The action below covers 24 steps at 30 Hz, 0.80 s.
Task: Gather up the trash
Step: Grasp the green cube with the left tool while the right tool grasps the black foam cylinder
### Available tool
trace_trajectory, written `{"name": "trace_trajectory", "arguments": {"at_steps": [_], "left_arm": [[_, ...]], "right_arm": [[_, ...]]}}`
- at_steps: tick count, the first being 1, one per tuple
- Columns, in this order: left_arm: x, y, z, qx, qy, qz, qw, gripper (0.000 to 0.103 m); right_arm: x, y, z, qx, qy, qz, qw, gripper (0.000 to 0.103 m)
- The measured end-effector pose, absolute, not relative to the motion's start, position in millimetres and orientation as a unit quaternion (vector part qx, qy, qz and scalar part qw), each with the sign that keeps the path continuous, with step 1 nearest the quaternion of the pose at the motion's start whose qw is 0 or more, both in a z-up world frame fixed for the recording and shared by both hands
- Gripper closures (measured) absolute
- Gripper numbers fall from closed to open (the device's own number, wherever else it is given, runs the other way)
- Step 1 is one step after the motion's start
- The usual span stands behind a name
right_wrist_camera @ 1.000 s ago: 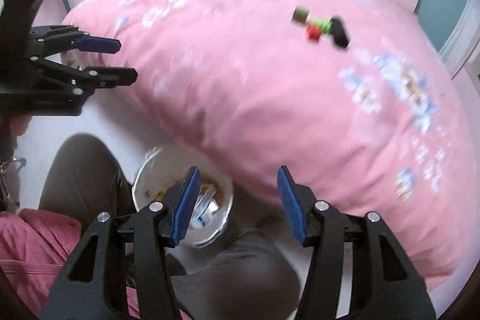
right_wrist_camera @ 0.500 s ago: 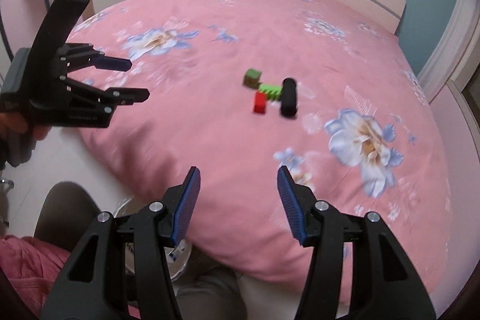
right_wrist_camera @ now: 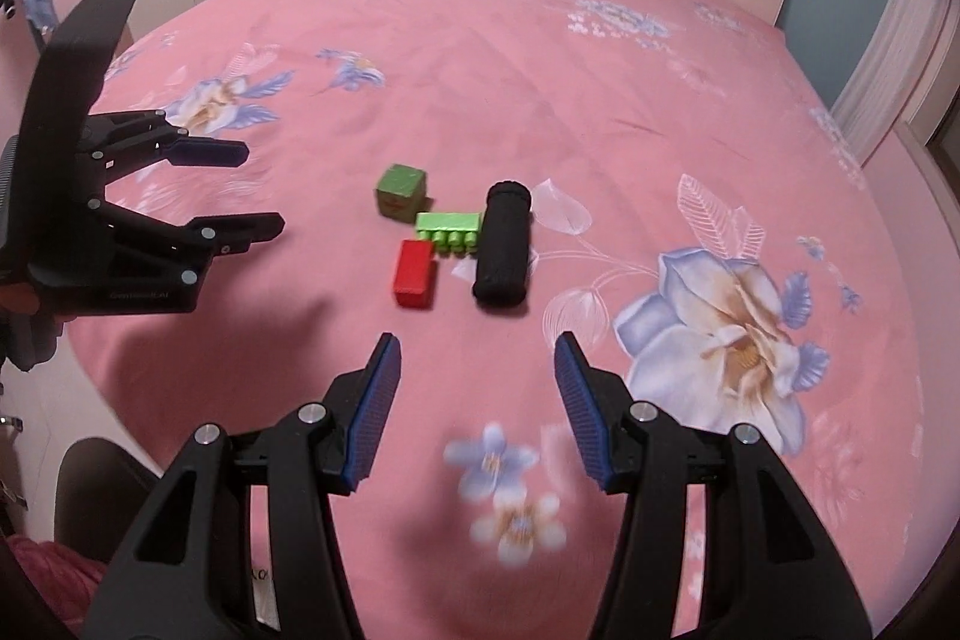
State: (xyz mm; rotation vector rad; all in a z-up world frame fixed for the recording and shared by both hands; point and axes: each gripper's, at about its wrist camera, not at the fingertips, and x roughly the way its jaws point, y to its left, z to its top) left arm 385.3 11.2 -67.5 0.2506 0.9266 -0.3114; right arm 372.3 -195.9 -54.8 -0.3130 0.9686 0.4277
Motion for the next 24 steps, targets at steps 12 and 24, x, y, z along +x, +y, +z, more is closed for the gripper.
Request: {"name": "trace_trajectory", "arguments": {"at_steps": [12,24], "left_arm": [[465.6,4.3,-119.0,0.112,0.463,-0.234,0.848,0.037],[478.3,-17.6,-136.8,0.095,0.46,-0.27,0.841,0.062]], "right_arm": [[462.6,-179.9,-125.9,-0.122,0.517,0.199,0.823,0.049],[489.0,-168.3,-144.3,-0.121,0.507,0.2,0.829,0.069]]}}
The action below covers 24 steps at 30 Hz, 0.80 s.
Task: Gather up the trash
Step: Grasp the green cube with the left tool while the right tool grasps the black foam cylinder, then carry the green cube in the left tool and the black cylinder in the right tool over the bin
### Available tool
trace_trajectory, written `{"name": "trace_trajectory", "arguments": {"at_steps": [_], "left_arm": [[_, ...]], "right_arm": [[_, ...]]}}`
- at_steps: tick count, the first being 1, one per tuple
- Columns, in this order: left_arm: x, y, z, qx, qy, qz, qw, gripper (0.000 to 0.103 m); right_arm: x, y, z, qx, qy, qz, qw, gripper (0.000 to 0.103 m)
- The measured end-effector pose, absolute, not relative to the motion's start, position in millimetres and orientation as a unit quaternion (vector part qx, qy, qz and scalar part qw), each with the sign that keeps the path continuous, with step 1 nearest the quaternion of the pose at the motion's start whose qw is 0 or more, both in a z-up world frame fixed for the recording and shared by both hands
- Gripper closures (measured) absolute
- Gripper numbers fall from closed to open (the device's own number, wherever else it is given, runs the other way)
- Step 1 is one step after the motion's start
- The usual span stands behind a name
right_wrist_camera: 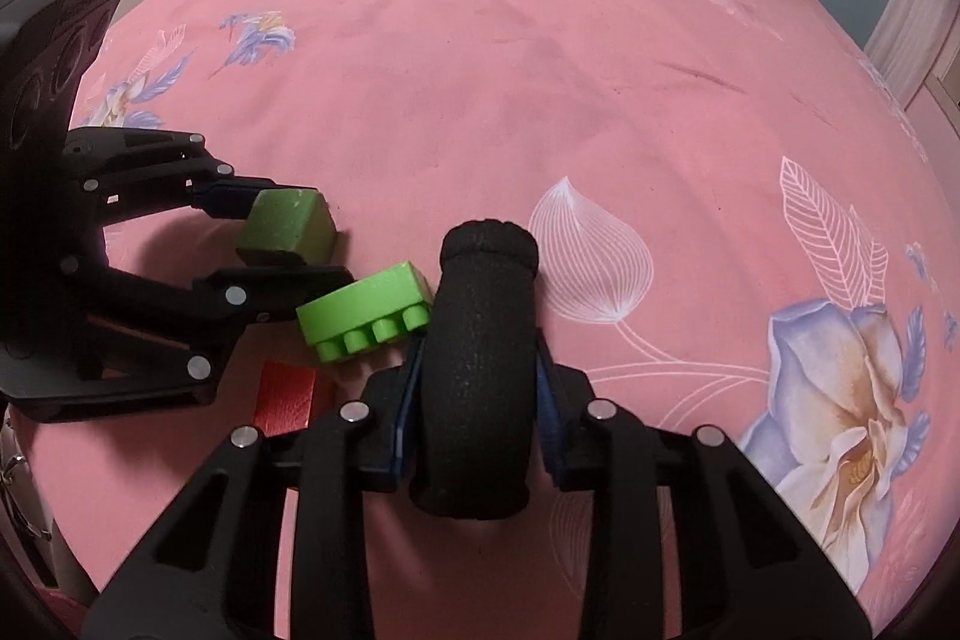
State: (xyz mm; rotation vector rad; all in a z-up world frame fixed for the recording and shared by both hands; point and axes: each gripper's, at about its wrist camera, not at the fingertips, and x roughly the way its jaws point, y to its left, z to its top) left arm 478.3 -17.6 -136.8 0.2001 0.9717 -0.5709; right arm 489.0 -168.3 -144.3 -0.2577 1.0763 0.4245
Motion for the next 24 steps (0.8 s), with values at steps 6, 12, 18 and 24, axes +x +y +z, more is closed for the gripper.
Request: {"name": "trace_trajectory", "arguments": {"at_steps": [6,12,18,24], "left_arm": [[469.6,-10.9,-128.3,0.089,0.456,-0.249,0.85,0.062],[451.5,3.6,-98.7,0.079,0.454,-0.22,0.86,0.062],[421.3,13.7,-53.6,0.087,0.44,-0.186,0.874,0.062],[378.3,18.8,-1.0,0.105,0.408,-0.162,0.892,0.062]], "right_arm": [[482.3,-170.3,-136.7,-0.117,0.504,0.195,0.833,0.07],[465.3,-170.8,-111.2,-0.111,0.49,0.192,0.843,0.07],[437.8,-166.8,-67.2,-0.116,0.462,0.192,0.858,0.07],[395.8,-160.1,-16.5,-0.124,0.426,0.197,0.874,0.07]]}}
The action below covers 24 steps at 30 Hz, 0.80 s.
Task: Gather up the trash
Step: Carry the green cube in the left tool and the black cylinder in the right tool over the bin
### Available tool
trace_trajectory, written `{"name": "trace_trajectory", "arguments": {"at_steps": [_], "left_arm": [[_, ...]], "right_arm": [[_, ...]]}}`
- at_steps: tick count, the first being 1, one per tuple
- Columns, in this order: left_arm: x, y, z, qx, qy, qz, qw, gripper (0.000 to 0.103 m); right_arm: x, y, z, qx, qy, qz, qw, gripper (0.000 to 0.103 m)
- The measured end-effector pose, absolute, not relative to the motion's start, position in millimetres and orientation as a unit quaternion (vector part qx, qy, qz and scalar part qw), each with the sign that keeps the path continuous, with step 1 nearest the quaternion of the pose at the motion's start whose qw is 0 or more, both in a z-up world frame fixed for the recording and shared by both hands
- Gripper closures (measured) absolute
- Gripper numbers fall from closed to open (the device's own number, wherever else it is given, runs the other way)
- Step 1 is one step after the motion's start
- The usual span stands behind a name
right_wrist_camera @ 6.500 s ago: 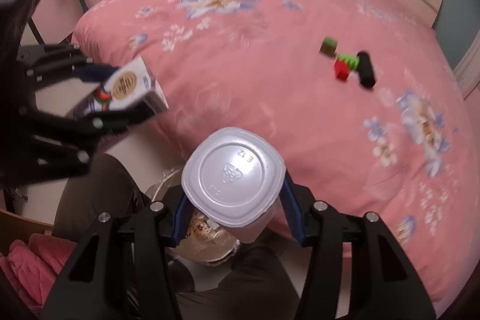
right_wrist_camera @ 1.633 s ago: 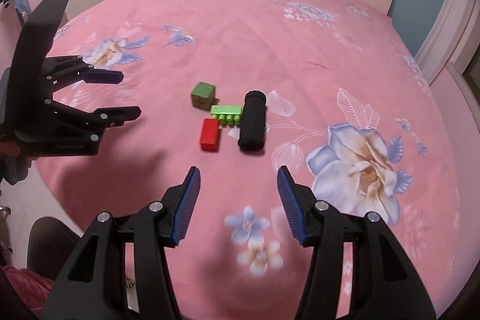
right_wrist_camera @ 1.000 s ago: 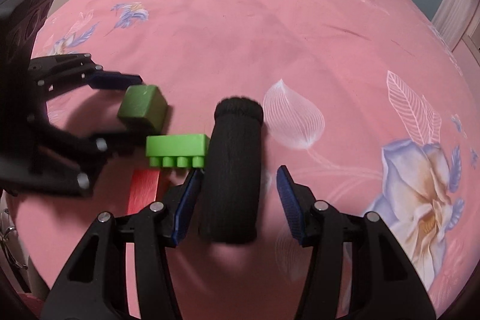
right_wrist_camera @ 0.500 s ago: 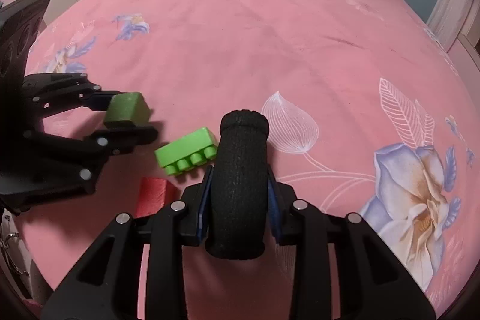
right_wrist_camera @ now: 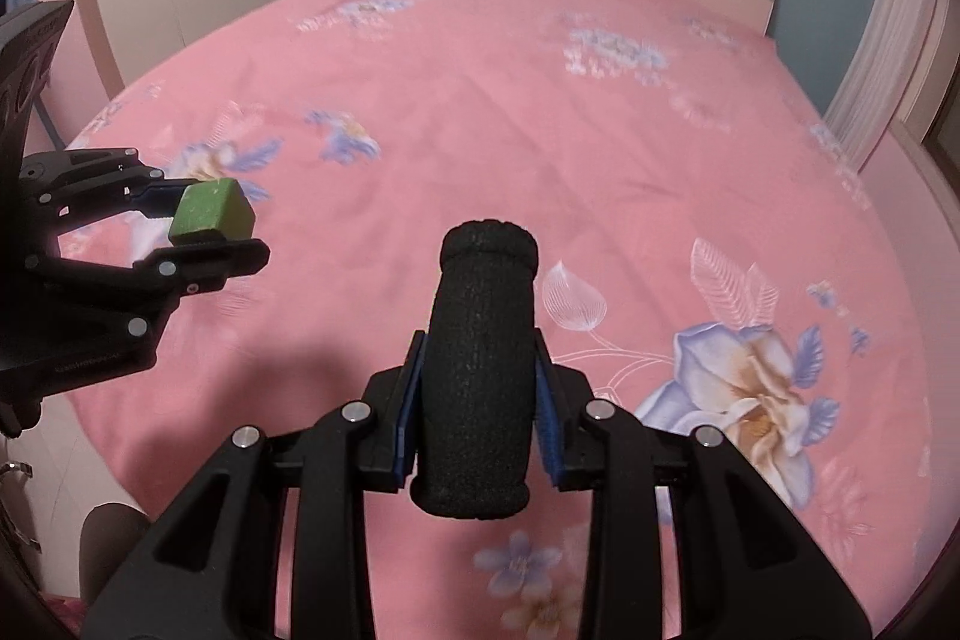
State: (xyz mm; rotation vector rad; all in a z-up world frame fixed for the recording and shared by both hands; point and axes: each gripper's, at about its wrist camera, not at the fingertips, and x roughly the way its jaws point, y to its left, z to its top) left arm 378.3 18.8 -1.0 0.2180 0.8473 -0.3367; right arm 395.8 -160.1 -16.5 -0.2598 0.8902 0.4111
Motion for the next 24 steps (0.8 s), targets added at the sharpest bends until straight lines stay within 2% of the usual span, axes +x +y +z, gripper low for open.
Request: {"name": "trace_trajectory", "arguments": {"at_steps": [14,24], "left_arm": [[264.8,30.9,94.1,0.09,0.373,-0.112,0.917,0.062],[180.4,32.4,118.7,0.092,0.354,-0.093,0.926,0.062]], "right_arm": [[265.6,-158.2,95.1,-0.113,0.338,0.223,0.907,0.07],[184.3,-156.6,119.1,-0.133,0.306,0.245,0.91,0.07]]}}
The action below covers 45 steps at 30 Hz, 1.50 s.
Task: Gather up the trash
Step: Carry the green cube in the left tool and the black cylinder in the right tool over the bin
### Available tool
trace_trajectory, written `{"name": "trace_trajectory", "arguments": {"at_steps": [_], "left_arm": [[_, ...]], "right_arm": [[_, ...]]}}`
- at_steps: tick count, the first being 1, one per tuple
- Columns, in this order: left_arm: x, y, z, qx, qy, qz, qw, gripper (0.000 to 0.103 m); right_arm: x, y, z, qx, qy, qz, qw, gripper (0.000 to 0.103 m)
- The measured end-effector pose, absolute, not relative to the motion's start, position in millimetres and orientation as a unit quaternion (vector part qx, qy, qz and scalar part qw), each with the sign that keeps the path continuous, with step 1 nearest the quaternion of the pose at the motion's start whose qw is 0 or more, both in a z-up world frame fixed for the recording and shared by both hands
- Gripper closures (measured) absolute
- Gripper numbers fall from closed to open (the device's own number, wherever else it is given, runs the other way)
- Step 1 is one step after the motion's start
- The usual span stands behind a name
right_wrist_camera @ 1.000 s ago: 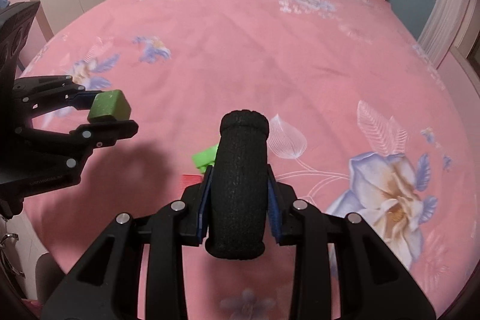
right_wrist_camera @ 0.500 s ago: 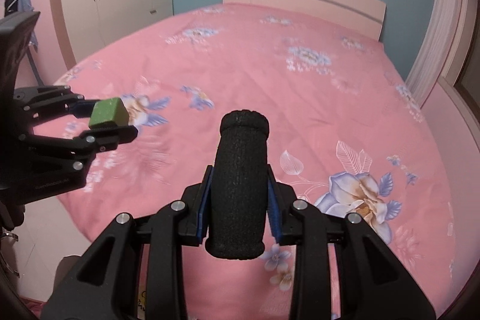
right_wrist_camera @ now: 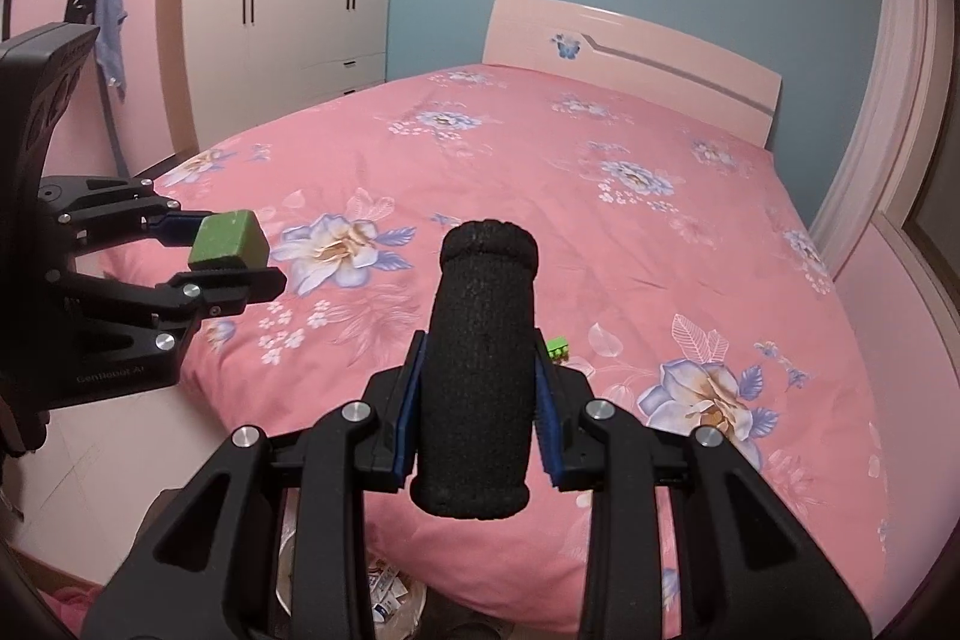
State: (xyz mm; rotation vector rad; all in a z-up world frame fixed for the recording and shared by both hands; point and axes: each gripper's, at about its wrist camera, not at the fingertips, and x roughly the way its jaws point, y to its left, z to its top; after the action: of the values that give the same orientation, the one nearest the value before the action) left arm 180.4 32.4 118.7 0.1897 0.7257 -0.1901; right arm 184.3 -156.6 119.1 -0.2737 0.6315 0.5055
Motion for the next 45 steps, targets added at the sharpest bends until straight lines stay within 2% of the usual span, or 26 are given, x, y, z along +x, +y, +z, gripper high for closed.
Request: {"name": "trace_trajectory", "arguments": {"at_steps": [11,16,29,45], "left_arm": [[131.5,36.0,106.4,0.087,0.36,-0.083,0.925,0.062],[115.4,41.5,83.8,0.08,0.376,-0.084,0.919,0.062],[99.1,54.4,13.1,0.062,0.432,-0.079,0.896,0.062],[105.5,56.4,-90.2,0.017,0.521,-0.092,0.848,0.062]], "right_arm": [[130.3,-157.3,120.0,-0.137,0.294,0.263,0.909,0.07],[118.6,-154.5,104.7,-0.138,0.305,0.269,0.903,0.07],[107.8,-140.4,38.6,-0.148,0.358,0.287,0.876,0.07],[111.1,-124.5,-72.2,-0.146,0.453,0.302,0.826,0.07]]}}
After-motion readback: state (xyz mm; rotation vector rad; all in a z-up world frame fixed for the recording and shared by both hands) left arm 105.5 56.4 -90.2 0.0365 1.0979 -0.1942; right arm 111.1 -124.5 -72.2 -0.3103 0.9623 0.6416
